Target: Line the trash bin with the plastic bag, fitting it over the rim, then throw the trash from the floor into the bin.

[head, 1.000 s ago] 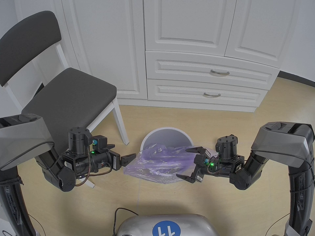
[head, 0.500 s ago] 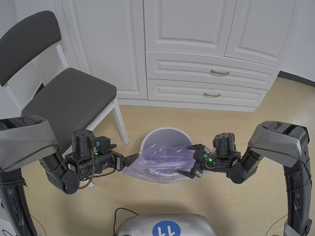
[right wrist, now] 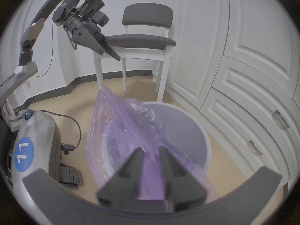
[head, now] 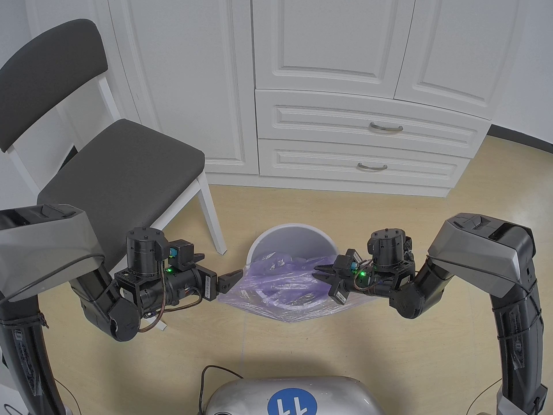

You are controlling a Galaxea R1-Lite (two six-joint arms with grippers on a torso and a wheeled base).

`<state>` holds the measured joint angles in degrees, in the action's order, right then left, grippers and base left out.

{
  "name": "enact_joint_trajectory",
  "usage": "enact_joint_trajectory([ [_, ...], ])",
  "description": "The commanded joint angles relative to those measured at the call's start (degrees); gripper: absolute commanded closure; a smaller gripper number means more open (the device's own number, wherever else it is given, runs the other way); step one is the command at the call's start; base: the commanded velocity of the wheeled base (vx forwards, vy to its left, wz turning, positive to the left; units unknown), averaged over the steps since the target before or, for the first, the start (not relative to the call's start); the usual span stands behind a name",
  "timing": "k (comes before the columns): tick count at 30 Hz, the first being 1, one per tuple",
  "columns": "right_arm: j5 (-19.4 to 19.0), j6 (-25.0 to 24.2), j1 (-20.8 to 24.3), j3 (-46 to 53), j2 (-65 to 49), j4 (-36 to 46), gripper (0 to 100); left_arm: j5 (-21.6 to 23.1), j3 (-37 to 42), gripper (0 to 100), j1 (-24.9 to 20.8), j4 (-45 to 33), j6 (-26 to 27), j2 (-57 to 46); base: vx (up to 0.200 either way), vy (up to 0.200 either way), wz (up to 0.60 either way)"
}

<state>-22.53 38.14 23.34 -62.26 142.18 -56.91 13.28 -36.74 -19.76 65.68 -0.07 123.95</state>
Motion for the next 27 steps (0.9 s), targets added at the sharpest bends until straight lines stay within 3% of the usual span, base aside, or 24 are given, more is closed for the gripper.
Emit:
enact_joint_trajectory([
  [1,0.12,-0.26,0.21,-2.61,0.03,-0.05,100,0.00,0.00,0,0.16,0.06,-0.10,-0.38,0.000,0.000,0.00],
  [6,3.02,-3.25,0.56,-7.70,0.29,-0.05,100,0.00,-0.17,0,0.43,0.06,-0.28,-0.91,0.000,0.000,0.00],
  [7,6.09,-4.57,0.82,-9.90,0.82,-0.05,100,0.00,-0.17,0,0.51,0.15,-0.28,-0.99,0.000,0.000,0.00],
  [12,13.39,-6.15,1.88,-15.79,4.25,-1.45,100,0.00,0.09,0,0.69,3.14,-0.37,-0.56,0.000,0.000,0.00],
  [15,19.36,-9.76,2.93,-22.21,8.03,-3.12,100,0.00,0.09,0,0.69,3.22,-0.37,-0.64,0.000,0.000,0.00],
  [16,19.36,-9.76,2.93,-22.21,8.03,-3.12,100,0.00,0.09,0,0.69,3.22,-0.37,-0.64,0.000,0.000,0.00],
  [17,24.64,-12.83,4.08,-28.89,11.54,-4.00,100,0.00,0.18,0,0.69,3.22,-0.45,-0.56,0.000,0.000,0.00],
  [20,31.32,-16.35,5.40,-41.89,17.34,-3.21,100,0.00,0.18,0,0.60,3.22,-0.45,-0.38,0.000,0.000,0.00],
  [22,33.69,-17.14,6.10,-51.65,21.74,-2.33,100,0.00,0.18,0,0.51,3.22,-0.37,-0.38,0.000,0.000,0.00],
  [26,34.75,-18.02,6.89,-52.33,23.76,-1.45,100,0.00,0.27,0,0.51,3.22,-0.45,-0.38,0.000,0.000,0.00],
  [27,34.92,-20.74,8.03,-52.33,23.76,-1.98,100,0.00,0.18,0,0.51,3.22,-0.45,-0.38,0.000,0.000,0.00],
])
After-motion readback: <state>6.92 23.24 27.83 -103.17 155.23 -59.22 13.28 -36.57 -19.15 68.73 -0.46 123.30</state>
